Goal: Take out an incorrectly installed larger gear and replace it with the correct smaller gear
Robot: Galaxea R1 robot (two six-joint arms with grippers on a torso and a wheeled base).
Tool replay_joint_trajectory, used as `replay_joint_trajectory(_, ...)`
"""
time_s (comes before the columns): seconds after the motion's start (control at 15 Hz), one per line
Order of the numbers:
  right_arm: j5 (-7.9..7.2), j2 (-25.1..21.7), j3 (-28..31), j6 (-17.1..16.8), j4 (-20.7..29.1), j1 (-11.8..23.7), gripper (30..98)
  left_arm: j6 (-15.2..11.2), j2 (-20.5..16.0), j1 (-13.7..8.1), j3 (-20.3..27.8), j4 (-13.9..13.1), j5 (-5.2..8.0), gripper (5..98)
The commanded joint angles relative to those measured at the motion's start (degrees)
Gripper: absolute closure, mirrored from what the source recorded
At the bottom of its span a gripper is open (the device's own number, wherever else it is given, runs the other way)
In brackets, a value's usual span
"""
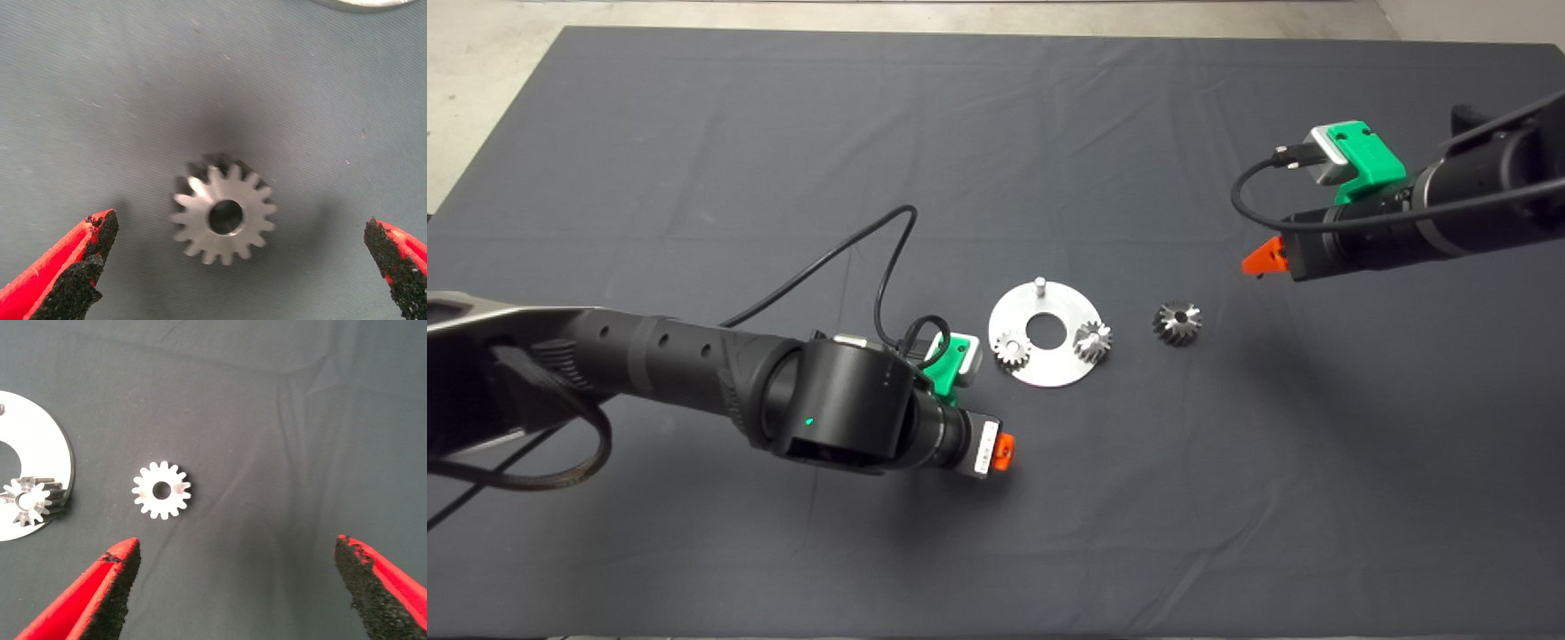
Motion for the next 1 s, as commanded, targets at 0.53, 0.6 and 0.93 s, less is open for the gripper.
replay_joint_trajectory(0.53,-2.21,-2.49,10.75,-0.49,27.7,12.46,40.7,0.26,0.05,0.94,-0.29,2.78,2.22,13.4)
replay_joint_trajectory(0.6,-2.21,-2.74,12.41,-0.49,29.21,12.55,40.7,0.26,0.05,1.26,-0.53,2.78,2.22,13.9)
replay_joint_trajectory(0.93,-2.21,-6.97,15.33,-0.49,32.22,12.54,40.7,0.26,0.13,1.44,-0.53,2.86,2.39,19.2)
